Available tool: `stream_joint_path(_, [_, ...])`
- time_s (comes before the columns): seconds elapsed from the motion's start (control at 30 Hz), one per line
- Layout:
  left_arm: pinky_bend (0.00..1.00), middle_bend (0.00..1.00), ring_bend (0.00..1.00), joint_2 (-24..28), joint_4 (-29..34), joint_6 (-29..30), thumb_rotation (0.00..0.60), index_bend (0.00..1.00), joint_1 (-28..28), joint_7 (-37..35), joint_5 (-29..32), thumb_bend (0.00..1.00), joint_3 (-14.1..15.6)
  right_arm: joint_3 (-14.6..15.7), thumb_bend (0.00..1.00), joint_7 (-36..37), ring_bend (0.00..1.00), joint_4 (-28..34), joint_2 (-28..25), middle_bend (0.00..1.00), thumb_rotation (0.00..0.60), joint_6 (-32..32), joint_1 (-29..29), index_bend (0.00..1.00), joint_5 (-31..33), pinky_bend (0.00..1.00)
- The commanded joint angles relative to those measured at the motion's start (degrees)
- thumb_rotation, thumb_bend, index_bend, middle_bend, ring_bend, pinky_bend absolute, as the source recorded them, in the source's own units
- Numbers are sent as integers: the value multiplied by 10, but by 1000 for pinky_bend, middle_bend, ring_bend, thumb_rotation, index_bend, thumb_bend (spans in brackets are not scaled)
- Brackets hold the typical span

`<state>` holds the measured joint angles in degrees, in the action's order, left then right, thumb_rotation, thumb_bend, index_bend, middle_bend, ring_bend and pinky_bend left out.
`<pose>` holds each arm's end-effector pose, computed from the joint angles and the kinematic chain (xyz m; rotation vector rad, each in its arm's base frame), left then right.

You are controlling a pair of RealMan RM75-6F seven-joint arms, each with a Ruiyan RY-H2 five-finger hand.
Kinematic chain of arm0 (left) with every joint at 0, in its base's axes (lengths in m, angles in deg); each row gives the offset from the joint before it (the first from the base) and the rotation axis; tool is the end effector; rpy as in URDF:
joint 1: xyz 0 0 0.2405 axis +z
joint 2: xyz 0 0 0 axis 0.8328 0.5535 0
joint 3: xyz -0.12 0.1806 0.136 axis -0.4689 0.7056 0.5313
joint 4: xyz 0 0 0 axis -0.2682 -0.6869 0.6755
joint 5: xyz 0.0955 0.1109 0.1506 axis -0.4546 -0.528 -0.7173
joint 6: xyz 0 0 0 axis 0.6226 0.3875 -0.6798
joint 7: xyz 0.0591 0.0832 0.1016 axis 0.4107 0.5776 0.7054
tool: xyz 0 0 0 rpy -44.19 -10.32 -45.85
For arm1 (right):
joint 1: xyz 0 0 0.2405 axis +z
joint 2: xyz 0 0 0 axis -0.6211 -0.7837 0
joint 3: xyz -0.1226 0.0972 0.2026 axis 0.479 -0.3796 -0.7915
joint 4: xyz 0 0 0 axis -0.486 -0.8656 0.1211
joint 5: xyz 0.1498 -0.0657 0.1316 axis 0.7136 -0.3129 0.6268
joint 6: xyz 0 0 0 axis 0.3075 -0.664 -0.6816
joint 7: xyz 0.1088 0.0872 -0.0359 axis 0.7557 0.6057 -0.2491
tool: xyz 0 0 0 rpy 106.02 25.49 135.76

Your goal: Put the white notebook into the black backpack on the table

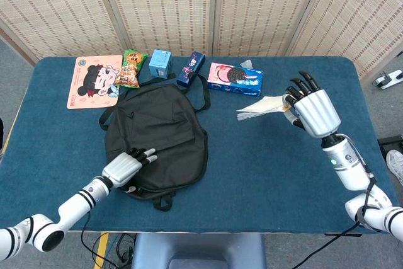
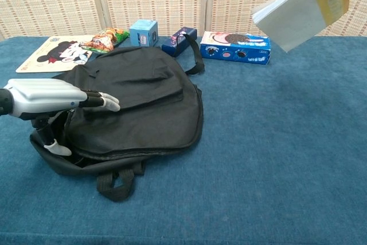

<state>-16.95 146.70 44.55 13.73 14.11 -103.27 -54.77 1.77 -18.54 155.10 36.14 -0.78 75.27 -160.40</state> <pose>-0.1913 0.3148 0.0092 -2.2439 -0.7970 -0.6008 -0.2032 -0.3725 0.1537 1.6565 -0.2656 1.1512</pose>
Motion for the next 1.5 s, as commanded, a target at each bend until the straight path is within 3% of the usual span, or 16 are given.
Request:
stream_joint_path(0.03, [100,13,47,-13,-11,-1,600,38,-2,-2,7,185,1,0,614,0,245,0,0,468,600,-1,-1,660,0,145])
stream_joint_path(0.37, [100,13,49,-77,-74,48,600,110,3,-66,-11,185,-15,-4,614,-1,246,3,-3,468,600,-6,-10,660,2,145])
stream_joint_path(0.63, [101,72,123,-111,-119,96,600,313,12,-147,-43,197,-25,-6,608,1,248,1,-2,468,600,-8,-13,660,2,145])
stream_joint_path(0.87, [124,200,210,-138,-159,154,600,559,26,-218,-69,411,-31,-8,602,5,248,-5,3,468,600,-7,-13,660,3,145])
stream_joint_path(1.03, [143,260,246,-150,-174,178,600,668,34,-249,-63,508,-43,-13,595,11,247,-4,2,468,600,-15,-12,660,0,145])
stream_joint_path(1.2, [147,315,272,-157,-175,178,600,733,31,-263,-34,543,-70,-16,592,19,248,17,-10,468,600,-32,-16,660,-11,145])
stream_joint_path(1.5, [149,321,272,-137,-130,132,600,739,2,-221,97,544,-158,-10,591,28,254,106,-35,475,600,-80,-16,660,-72,145])
